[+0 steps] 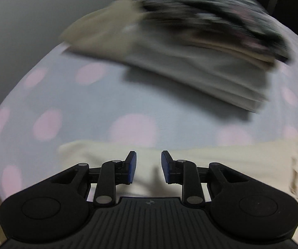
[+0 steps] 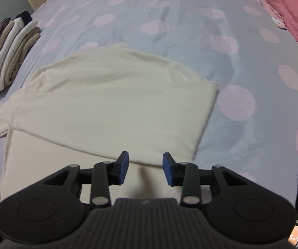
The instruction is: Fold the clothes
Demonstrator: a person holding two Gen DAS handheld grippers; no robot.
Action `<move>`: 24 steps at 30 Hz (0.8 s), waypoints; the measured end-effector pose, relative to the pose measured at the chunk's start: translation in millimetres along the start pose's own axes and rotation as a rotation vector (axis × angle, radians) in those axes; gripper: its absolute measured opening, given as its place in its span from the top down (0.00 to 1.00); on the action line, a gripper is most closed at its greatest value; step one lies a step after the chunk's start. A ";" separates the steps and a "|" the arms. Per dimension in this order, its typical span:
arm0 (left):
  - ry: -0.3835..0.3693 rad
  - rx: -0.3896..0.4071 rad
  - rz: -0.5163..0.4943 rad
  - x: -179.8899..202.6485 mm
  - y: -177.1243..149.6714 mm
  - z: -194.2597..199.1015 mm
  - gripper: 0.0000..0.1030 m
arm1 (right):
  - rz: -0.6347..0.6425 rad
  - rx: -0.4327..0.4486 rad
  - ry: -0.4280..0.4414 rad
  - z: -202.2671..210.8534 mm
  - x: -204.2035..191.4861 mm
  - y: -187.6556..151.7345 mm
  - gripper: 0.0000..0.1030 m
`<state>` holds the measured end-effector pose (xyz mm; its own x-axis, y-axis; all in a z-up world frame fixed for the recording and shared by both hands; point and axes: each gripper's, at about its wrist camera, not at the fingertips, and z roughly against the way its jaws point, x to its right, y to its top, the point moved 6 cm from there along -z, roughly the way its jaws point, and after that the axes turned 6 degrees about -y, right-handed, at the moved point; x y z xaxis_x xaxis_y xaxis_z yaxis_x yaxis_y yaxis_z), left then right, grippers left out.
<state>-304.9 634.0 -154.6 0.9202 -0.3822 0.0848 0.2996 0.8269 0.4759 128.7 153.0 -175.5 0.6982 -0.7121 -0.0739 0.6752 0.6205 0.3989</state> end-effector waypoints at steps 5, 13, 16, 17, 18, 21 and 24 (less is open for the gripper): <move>0.071 0.006 0.110 -54.6 -10.5 -2.0 0.77 | 0.046 -0.001 0.004 -4.1 -14.2 -1.4 0.57; 0.093 -0.036 0.270 -91.0 -18.7 -24.4 0.76 | 0.079 -0.009 0.014 -9.4 -27.3 -2.8 0.56; 0.069 -0.033 0.324 -91.3 -19.1 -34.2 0.61 | 0.105 -0.016 0.011 -11.5 -31.7 -6.5 0.56; 0.082 -0.039 0.324 -91.4 -20.7 -36.6 0.60 | 0.112 -0.017 0.007 -11.9 -32.6 -7.5 0.56; 0.099 -0.046 0.321 -91.8 -23.4 -38.2 0.60 | 0.114 -0.017 0.004 -11.8 -32.6 -8.1 0.55; 0.111 -0.040 0.339 -93.2 -28.9 -38.6 0.73 | 0.115 -0.020 0.003 -12.7 -32.1 -9.0 0.55; 0.103 -0.006 0.374 -95.3 -26.8 -30.9 0.97 | 0.114 -0.023 -0.003 -14.9 -31.3 -8.5 0.55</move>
<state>-392.9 661.0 -202.4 0.9866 -0.0102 0.1631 -0.0607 0.9039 0.4235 104.7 174.9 -190.2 0.7700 -0.6376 -0.0265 0.5968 0.7048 0.3835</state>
